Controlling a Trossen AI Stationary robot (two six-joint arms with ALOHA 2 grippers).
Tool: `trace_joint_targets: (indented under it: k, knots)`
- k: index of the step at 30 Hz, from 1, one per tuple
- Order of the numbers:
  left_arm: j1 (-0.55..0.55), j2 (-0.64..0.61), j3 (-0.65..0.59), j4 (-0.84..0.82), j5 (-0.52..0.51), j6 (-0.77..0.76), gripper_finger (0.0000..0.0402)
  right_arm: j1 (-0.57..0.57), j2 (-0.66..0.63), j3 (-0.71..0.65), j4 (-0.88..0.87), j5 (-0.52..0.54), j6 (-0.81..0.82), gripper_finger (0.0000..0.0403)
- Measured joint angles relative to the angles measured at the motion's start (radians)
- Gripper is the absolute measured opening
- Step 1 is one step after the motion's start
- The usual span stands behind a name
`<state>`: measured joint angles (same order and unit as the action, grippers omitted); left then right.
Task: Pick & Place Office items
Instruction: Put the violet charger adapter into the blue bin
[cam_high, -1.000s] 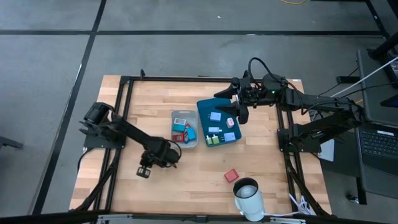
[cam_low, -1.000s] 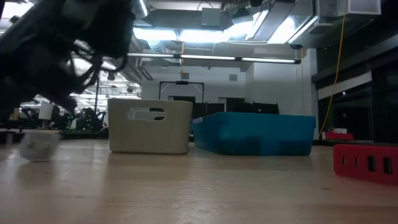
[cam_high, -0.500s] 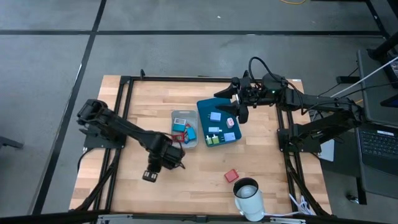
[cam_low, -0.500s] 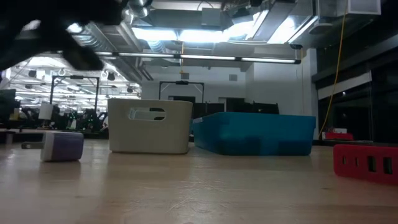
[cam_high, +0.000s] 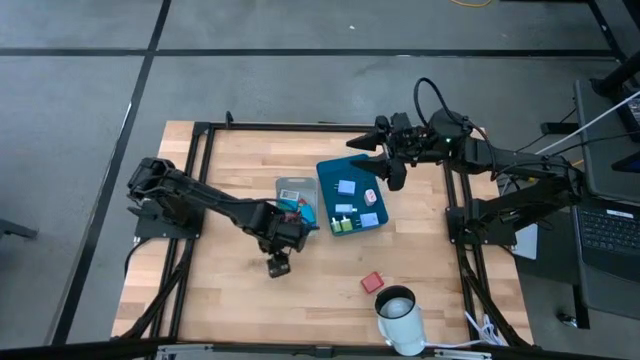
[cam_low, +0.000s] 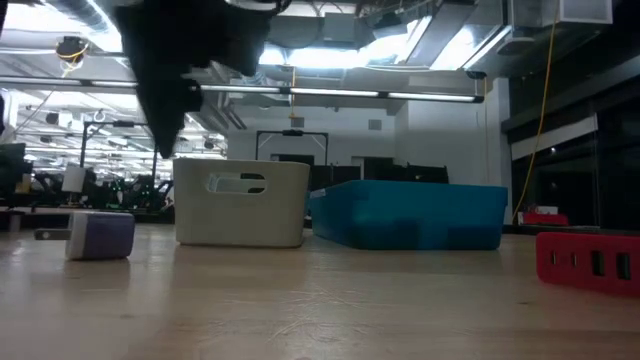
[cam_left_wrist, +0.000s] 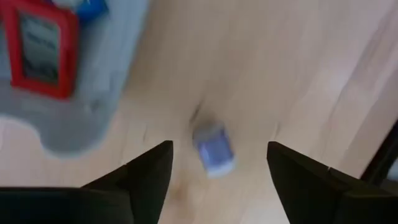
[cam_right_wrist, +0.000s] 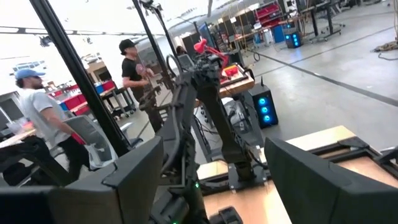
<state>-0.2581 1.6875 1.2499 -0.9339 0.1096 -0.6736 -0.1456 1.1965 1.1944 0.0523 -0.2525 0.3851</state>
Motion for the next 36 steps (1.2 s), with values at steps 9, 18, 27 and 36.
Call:
trace_joint_targets:
  k: [9,18,27,36]
  knots:
    - [0.039,0.007,0.0,0.126,-0.088,-0.095,0.0258,0.003,0.0,0.038,-0.007,-0.003,0.053,0.0284]
    - [-0.01,0.049,0.0,0.098,-0.152,-0.364,0.0257,0.003,0.0,0.043,-0.008,-0.07,0.079,0.0284]
    - [-0.094,0.071,0.0,0.11,-0.162,-0.718,0.0256,0.003,0.0,0.043,-0.003,-0.285,0.08,0.0284]
    - [-0.105,0.098,0.0,0.013,-0.153,-0.68,0.0255,0.003,0.0,0.043,0.001,-0.351,0.079,0.0284]
